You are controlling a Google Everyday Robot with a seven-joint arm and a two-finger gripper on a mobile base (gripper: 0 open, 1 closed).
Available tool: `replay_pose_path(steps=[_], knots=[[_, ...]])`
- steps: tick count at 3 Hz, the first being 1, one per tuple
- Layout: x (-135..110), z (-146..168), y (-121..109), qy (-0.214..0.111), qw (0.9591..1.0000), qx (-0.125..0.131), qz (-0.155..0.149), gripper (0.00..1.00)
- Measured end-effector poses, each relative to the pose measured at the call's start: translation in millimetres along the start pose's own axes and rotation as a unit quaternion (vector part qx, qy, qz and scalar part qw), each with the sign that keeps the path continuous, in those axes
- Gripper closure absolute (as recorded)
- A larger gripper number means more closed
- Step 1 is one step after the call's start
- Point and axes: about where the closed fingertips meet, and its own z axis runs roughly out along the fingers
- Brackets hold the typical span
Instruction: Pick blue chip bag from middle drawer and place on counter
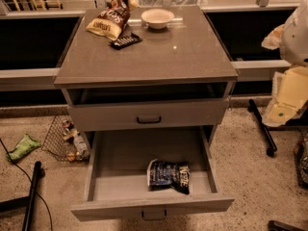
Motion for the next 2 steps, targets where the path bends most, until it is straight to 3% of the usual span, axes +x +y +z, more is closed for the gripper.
replay_pose_path(steps=[1,2], knots=[[4.9,50.5,0.5,-0.002,0.9998,-0.020,-0.008,0.00],[9.8,129.0,10.3,-0.027,0.9979,-0.057,-0.018,0.00]])
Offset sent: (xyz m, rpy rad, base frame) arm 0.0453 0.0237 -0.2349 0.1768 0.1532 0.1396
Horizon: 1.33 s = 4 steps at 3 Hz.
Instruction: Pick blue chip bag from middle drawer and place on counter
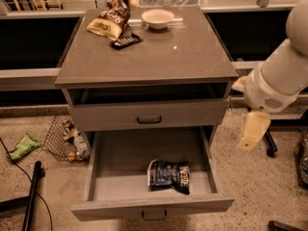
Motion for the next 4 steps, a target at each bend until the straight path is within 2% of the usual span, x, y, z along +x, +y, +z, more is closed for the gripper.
replay_pose_path(steps=[1,2,3,4], knots=[[4.6,66.5,7.1,-0.039,0.9988,-0.030,-0.010,0.00],[1.2,123.2,13.3,-0.077,0.9954,-0.049,-0.027,0.00],[1.2,123.2,13.3,-0.077,0.9954,-0.049,-0.027,0.00],[-4.8,150.5,14.9,-0.103,0.9913,-0.067,-0.047,0.00]])
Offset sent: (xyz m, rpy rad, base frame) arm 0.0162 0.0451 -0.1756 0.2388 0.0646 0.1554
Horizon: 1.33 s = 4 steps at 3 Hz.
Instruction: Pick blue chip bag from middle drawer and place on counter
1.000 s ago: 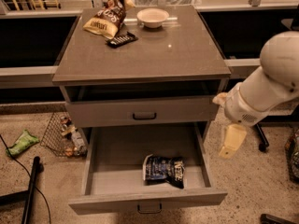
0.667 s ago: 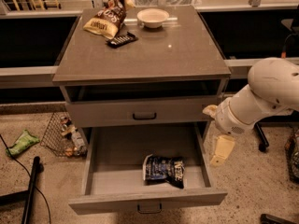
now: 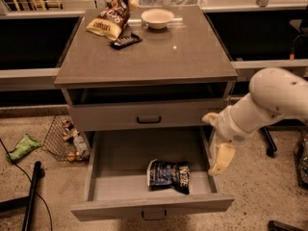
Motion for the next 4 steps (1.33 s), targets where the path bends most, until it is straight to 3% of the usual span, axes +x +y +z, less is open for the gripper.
replay_pose_path(steps=[2,4], knots=[[5.5,128.6,-19.8,-0.062,0.9973,-0.033,-0.022,0.00],[7.5,245.1,-34.4,-0.110,0.9913,-0.072,0.002,0.00]])
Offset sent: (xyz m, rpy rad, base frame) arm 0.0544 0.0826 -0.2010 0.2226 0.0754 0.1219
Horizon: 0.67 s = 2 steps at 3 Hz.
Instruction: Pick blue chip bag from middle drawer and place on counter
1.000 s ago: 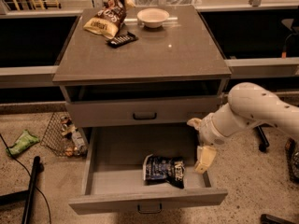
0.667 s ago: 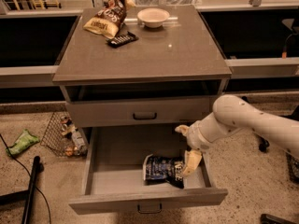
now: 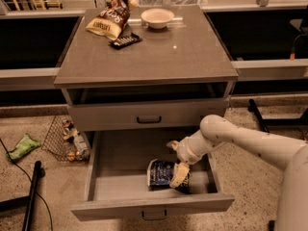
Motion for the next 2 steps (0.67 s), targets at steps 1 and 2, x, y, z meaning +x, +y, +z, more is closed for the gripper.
replay_pose_path(steps=[1,2], knots=[[15.5,38.3,-8.2,-0.005,0.9997,-0.007,0.021,0.00],[32.6,61.4,-17.6,0.001,0.9991,-0.002,0.041,0.00]])
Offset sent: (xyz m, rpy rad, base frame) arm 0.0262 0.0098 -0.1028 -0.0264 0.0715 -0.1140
